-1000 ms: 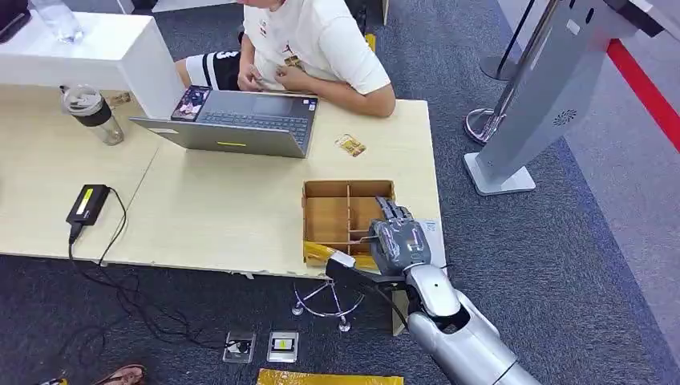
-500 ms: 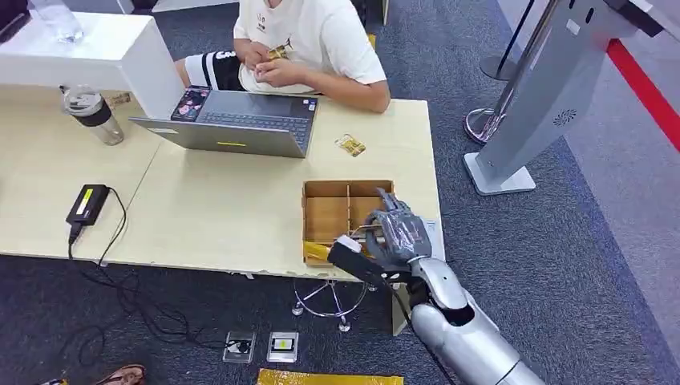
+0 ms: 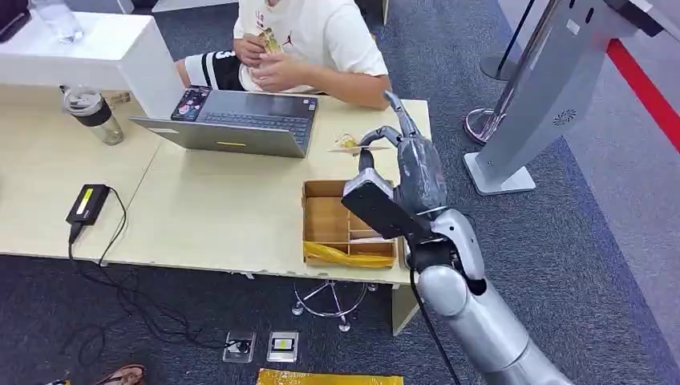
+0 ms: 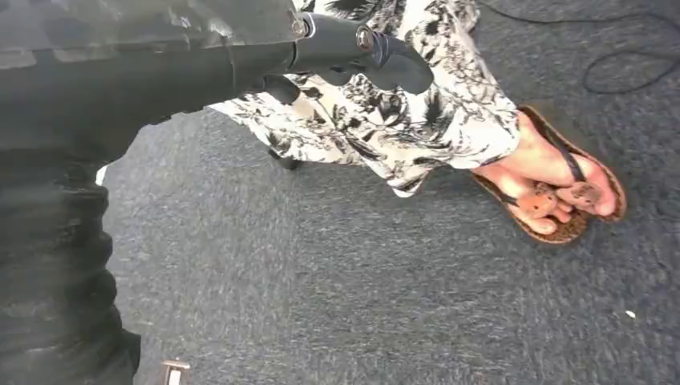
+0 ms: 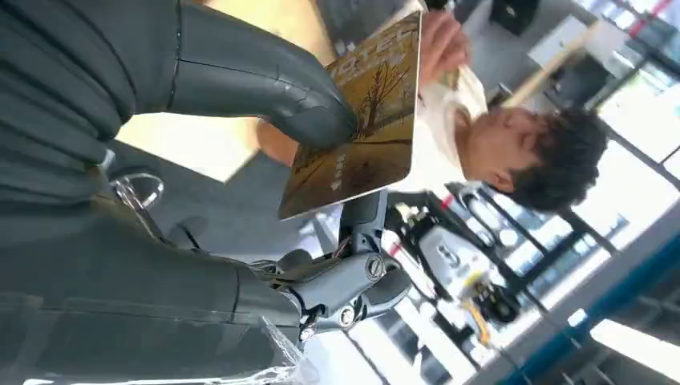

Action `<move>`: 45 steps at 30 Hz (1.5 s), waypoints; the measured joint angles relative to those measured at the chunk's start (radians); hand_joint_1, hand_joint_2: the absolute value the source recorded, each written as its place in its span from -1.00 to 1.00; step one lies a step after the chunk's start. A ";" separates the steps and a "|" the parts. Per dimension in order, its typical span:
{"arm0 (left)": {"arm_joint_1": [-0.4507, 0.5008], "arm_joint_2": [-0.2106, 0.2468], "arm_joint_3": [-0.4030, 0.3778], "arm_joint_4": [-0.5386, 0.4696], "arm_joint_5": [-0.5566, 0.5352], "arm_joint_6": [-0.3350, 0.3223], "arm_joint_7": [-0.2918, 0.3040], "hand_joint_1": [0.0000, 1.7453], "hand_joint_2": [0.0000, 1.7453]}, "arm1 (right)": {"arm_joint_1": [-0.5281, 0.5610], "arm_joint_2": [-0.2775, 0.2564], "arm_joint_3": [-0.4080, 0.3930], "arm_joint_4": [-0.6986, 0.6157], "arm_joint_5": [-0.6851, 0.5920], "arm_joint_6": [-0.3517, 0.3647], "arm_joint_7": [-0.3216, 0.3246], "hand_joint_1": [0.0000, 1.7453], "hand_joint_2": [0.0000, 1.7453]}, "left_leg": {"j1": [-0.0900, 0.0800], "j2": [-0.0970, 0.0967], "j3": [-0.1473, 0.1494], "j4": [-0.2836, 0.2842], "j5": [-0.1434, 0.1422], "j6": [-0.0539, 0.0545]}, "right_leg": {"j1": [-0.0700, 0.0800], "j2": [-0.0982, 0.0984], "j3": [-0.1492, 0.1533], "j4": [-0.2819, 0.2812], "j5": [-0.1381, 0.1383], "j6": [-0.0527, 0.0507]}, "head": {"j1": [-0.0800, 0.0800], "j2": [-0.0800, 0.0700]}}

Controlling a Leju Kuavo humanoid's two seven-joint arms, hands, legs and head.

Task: Pass the card to the sensor for recognition and then transmit it.

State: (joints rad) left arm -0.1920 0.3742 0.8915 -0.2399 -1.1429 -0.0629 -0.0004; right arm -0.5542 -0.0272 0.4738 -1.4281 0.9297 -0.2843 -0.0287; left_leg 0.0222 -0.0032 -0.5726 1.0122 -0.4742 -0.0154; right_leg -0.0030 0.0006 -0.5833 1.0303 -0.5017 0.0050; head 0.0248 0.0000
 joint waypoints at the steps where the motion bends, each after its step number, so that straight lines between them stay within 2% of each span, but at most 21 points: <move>1: -0.002 0.000 0.000 0.000 -0.002 0.000 -0.005 -1.00 1.00 | -0.021 0.017 0.003 0.044 0.011 -0.025 -0.008 1.00 1.00 | 0.000 0.000 0.000 0.000 0.000 0.000 | 0.000 0.000 0.000 0.000 0.000 0.000 | 0.000 0.000; 6: -0.002 0.000 -0.001 0.000 -0.021 0.000 -0.031 -1.00 1.00 | -0.129 0.096 0.029 0.268 0.104 -0.078 -0.035 1.00 1.00 | 0.000 0.000 0.000 0.000 0.000 0.000 | 0.000 0.000 0.000 0.001 0.000 0.000 | 0.000 0.000; 11: -0.001 0.000 -0.001 0.000 -0.021 0.001 -0.045 -1.00 1.00 | -0.241 0.128 0.046 0.494 0.155 -0.085 -0.052 1.00 1.00 | 0.000 -0.003 -0.001 0.000 0.001 0.000 | 0.000 -0.002 0.000 0.000 0.000 0.000 | 0.001 0.000; 19: 0.001 0.000 -0.001 0.000 -0.045 0.010 -0.048 -1.00 1.00 | -0.356 0.156 0.072 0.723 0.280 -0.059 0.050 1.00 1.00 | 0.000 -0.003 -0.001 0.000 0.001 0.000 | 0.000 -0.002 -0.001 0.000 0.000 0.000 | 0.001 0.000; 20: 0.001 0.000 -0.001 0.000 -0.048 0.010 -0.048 -1.00 1.00 | -0.370 0.158 0.074 0.748 0.293 -0.059 0.057 -0.24 1.00 | 0.000 -0.003 -0.001 0.000 0.001 0.000 | 0.000 -0.002 -0.001 0.000 0.000 0.000 | 0.000 0.000; 21: 0.001 0.000 -0.001 0.000 -0.051 0.010 -0.048 -1.00 1.00 | -0.382 0.159 0.077 0.771 0.305 -0.060 0.060 -0.24 1.00 | 0.000 -0.003 -0.001 0.000 0.001 0.000 | 0.000 -0.002 -0.001 0.000 0.000 0.000 | 0.001 0.000; 22: 0.001 0.000 -0.001 0.000 -0.052 0.009 -0.048 -1.00 1.00 | -0.393 0.159 0.078 0.786 0.314 -0.061 0.061 -1.00 1.00 | 0.000 -0.003 -0.001 0.000 0.001 0.000 | 0.000 -0.002 -0.001 0.000 0.000 0.000 | 0.000 0.000; 29: 0.001 0.000 -0.001 0.000 -0.061 0.005 -0.051 -1.00 1.00 | -0.425 0.161 0.085 0.860 0.349 -0.104 0.063 -1.00 1.00 | 0.000 -0.003 0.000 0.000 0.001 0.000 | 0.000 -0.001 -0.001 0.000 0.000 0.000 | 0.000 0.000; 35: 0.003 0.000 -0.001 0.000 -0.066 0.000 -0.052 -1.00 1.00 | -0.460 0.135 0.064 0.887 0.324 -0.163 0.010 -1.00 1.00 | 0.000 -0.002 0.000 0.000 0.001 0.000 | 0.000 -0.001 -0.002 0.000 0.000 0.000 | 0.000 0.000; 40: 0.007 0.001 -0.001 0.000 -0.069 -0.002 -0.052 -1.00 1.00 | -0.476 0.059 0.004 0.879 0.258 -0.179 -0.023 -1.00 1.00 | -0.001 -0.002 0.000 0.001 0.001 0.000 | 0.000 -0.001 -0.002 -0.001 0.000 0.000 | 0.001 0.000; 43: 0.012 0.005 -0.001 0.000 -0.071 -0.004 -0.045 -1.00 1.00 | -0.473 -0.023 -0.065 0.836 0.150 -0.187 -0.040 -1.00 1.00 | -0.001 -0.002 0.001 0.002 0.001 0.000 | -0.001 -0.002 -0.002 -0.002 0.000 0.000 | 0.000 0.000; 45: 0.019 0.008 -0.001 0.000 -0.072 -0.006 -0.035 -1.00 1.00 | -0.455 -0.107 -0.131 0.783 0.059 -0.180 -0.057 -1.00 1.00 | -0.001 -0.005 0.001 0.002 0.000 0.001 | 0.000 -0.004 0.000 -0.003 0.000 0.000 | 0.001 0.000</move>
State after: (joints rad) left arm -0.1733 0.3826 0.8907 -0.2403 -1.2150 -0.0690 -0.0351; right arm -1.0095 -0.1345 0.3432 -0.6456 0.9882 -0.4643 -0.0855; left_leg 0.0215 -0.0082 -0.5719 1.0143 -0.4739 -0.0144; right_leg -0.0033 -0.0039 -0.5829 1.0275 -0.5015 0.0053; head 0.0260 0.0000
